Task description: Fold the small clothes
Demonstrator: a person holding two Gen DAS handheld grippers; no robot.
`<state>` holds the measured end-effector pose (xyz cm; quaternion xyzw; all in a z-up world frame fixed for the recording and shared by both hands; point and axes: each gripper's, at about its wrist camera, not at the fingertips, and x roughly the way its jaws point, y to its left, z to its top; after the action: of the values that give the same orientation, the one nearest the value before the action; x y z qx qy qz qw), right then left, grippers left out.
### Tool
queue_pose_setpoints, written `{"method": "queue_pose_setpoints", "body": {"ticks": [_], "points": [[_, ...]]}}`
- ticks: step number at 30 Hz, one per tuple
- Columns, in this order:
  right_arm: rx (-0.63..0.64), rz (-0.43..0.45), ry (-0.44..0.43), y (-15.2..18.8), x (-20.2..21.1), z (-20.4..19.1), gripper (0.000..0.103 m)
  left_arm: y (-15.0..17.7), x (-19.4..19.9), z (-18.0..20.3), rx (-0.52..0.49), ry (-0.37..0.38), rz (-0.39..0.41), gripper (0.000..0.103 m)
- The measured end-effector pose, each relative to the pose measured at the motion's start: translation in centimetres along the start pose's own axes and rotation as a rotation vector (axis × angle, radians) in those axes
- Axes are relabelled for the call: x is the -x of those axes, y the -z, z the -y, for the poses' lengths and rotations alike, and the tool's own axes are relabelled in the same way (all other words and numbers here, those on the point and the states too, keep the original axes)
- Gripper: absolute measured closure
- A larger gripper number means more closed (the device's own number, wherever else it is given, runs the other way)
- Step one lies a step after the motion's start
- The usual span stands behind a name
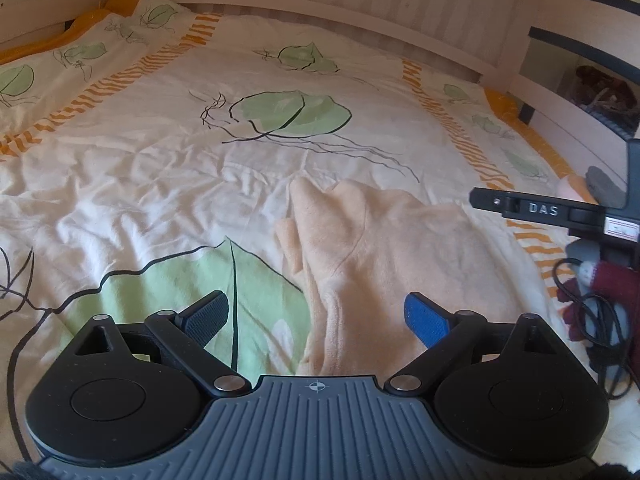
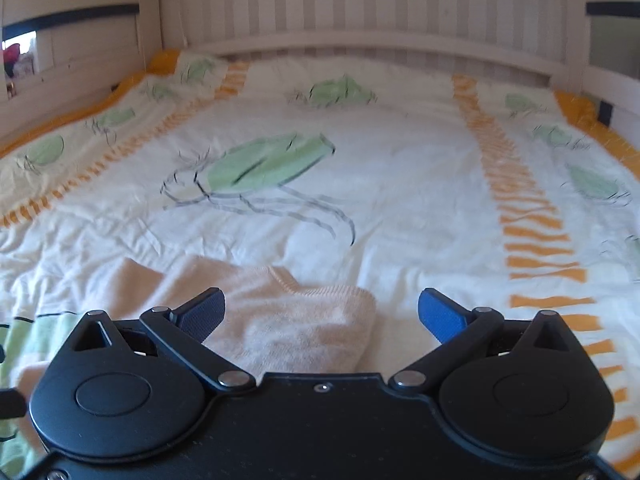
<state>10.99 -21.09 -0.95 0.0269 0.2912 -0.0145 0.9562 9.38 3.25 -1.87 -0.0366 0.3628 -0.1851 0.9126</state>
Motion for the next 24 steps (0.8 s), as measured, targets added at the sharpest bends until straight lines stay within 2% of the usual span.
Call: {"method": "queue_pose_setpoints", "body": {"ticks": [3, 6, 12, 14, 16, 18, 24], "points": [[-0.016, 0.001, -0.021, 0.5, 3.2, -0.2, 0.0, -0.5, 1.0, 1.1, -0.008, -0.006, 0.018, 0.007], [-0.008, -0.035, -0.028, 1.5, 5.0, -0.7, 0.0, -1.0, 1.7, 2.2, -0.021, -0.021, 0.025, 0.007], [-0.083, -0.071, -0.045, 3.2, 7.5, -1.0, 0.001, -1.8, 2.1, 4.4, -0.054, -0.205, -0.001, 0.008], [-0.109, -0.108, 0.017, 3.2, 7.8, -1.1, 0.001, -1.9, 2.3, 4.7, -0.064, -0.242, 0.004, 0.008], [-0.114, -0.145, 0.098, 3.1, 7.7, -1.3, 0.001, -1.8, 2.4, 4.9, -0.077, -0.26, 0.009, 0.008], [-0.102, -0.168, 0.141, 3.3, 7.9, -1.6, 0.001, -1.8, 2.3, 5.1, -0.092, -0.268, -0.001, 0.008], [-0.125, -0.187, 0.05, 3.9, 8.6, -2.0, 0.001, -1.3, 2.4, 5.8, -0.111, -0.296, -0.04, 0.008]]}}
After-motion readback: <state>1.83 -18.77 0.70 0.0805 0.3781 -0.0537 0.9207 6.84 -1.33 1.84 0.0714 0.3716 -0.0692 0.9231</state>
